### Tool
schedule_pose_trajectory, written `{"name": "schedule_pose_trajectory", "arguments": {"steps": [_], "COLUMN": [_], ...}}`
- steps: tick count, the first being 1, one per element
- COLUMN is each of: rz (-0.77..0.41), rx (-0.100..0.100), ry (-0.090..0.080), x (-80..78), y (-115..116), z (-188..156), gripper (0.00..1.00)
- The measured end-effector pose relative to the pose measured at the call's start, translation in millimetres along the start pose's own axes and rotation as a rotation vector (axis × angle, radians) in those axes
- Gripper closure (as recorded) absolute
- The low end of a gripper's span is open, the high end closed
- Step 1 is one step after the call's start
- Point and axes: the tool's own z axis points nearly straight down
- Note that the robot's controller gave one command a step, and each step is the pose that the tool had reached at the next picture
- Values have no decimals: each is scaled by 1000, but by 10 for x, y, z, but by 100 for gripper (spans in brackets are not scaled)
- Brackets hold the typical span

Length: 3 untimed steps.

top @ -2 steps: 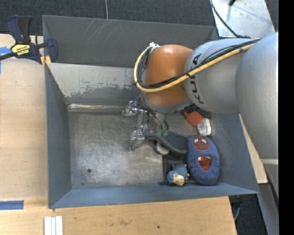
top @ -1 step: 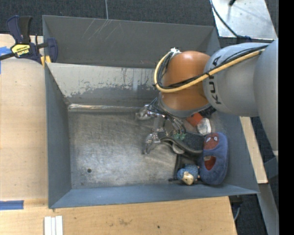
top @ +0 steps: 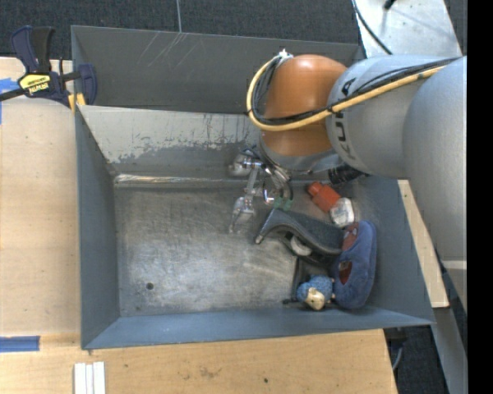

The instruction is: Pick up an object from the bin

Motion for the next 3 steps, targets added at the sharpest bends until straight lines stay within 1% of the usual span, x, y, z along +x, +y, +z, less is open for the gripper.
{"name": "schedule_pose_trajectory", "arguments": {"steps": [1,2,3], "rz": [13,-75,-74], "rx": [-8,-13,-18], "ry": [-2,5,8], "x": [77,134,169], "y": [-452,-531,-571], "z": [248,246,251], "gripper": [0,0,0]}}
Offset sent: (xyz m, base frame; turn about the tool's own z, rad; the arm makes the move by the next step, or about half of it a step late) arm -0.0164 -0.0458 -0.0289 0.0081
